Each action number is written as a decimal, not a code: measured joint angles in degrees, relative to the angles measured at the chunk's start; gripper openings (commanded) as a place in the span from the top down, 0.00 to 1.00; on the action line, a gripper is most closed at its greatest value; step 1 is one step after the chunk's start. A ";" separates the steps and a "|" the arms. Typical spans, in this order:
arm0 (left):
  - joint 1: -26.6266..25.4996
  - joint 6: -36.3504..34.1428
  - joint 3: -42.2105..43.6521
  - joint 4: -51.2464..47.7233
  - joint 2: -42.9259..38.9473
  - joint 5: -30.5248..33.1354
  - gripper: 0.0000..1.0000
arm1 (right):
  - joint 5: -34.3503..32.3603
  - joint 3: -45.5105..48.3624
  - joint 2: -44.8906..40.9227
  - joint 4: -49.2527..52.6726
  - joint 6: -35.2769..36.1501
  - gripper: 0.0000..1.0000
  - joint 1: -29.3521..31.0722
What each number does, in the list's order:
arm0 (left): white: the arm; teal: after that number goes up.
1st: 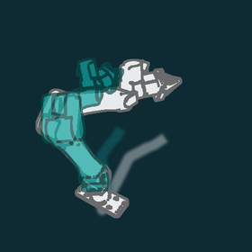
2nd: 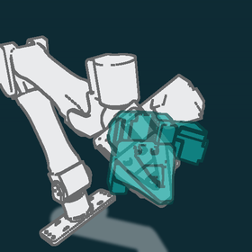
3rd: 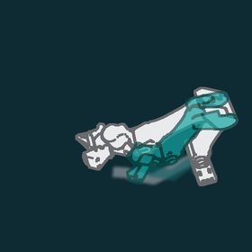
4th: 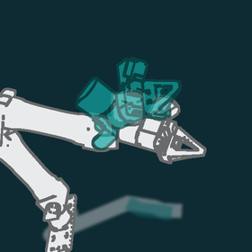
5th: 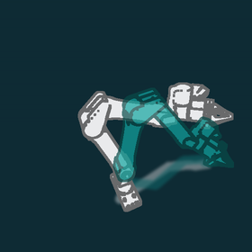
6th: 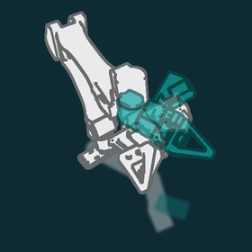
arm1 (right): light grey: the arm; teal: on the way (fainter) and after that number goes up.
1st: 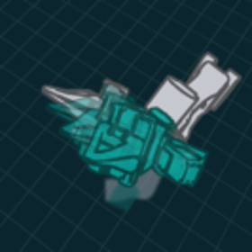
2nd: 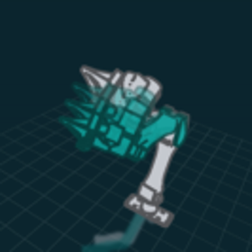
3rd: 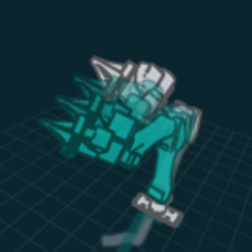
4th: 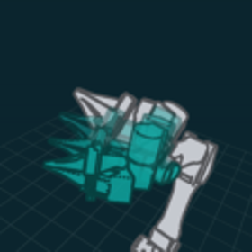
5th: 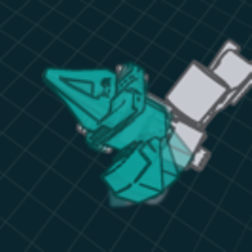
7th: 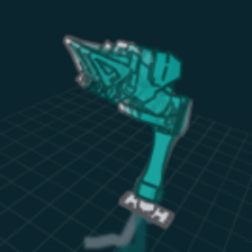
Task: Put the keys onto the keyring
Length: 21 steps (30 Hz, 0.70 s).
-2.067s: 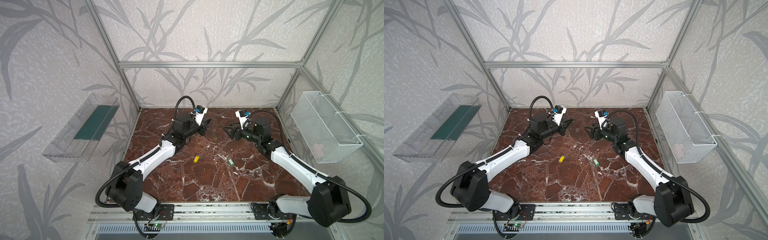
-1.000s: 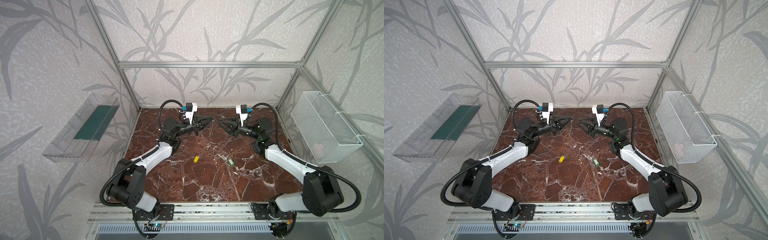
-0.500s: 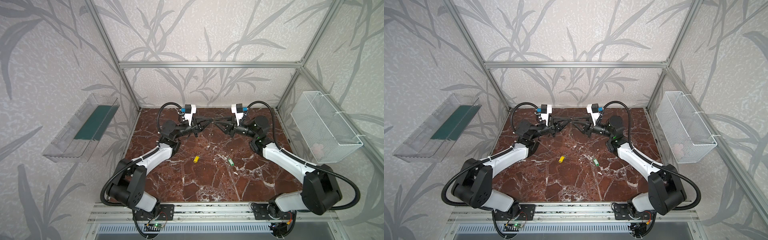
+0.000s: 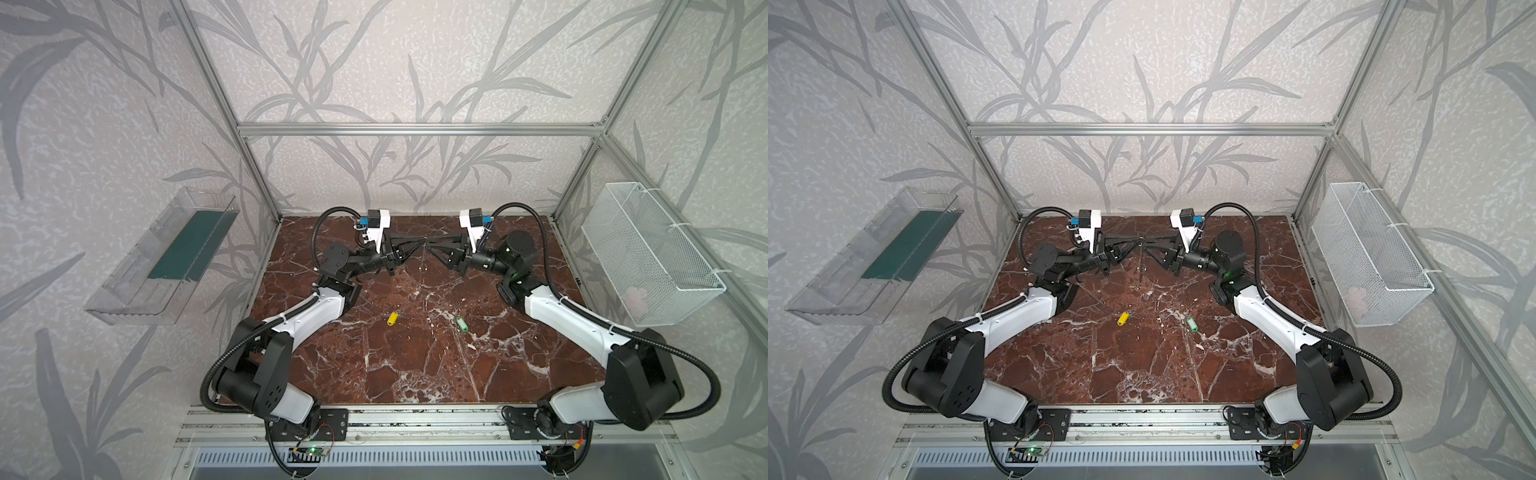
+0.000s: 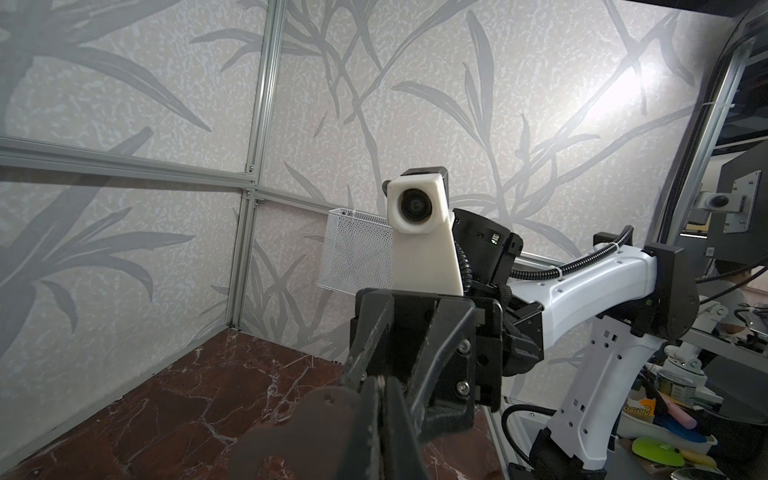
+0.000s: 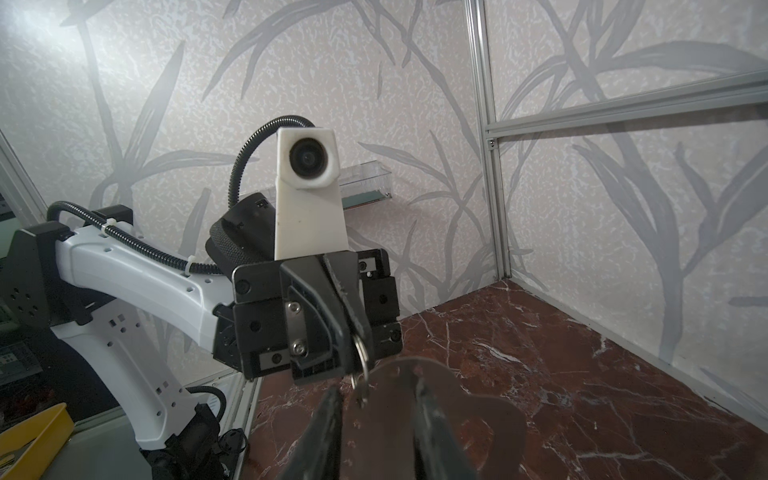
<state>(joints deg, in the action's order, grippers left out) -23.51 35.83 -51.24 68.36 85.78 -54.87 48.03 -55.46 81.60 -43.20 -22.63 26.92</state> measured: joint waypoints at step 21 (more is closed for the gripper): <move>-0.02 2.27 0.02 1.84 0.02 -0.74 1.00 | 0.00 -0.09 -0.07 -0.07 0.00 0.77 0.63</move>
<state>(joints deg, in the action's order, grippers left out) -23.53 38.11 -51.22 70.19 85.80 -55.61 48.03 -55.55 81.54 -43.27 -22.63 27.55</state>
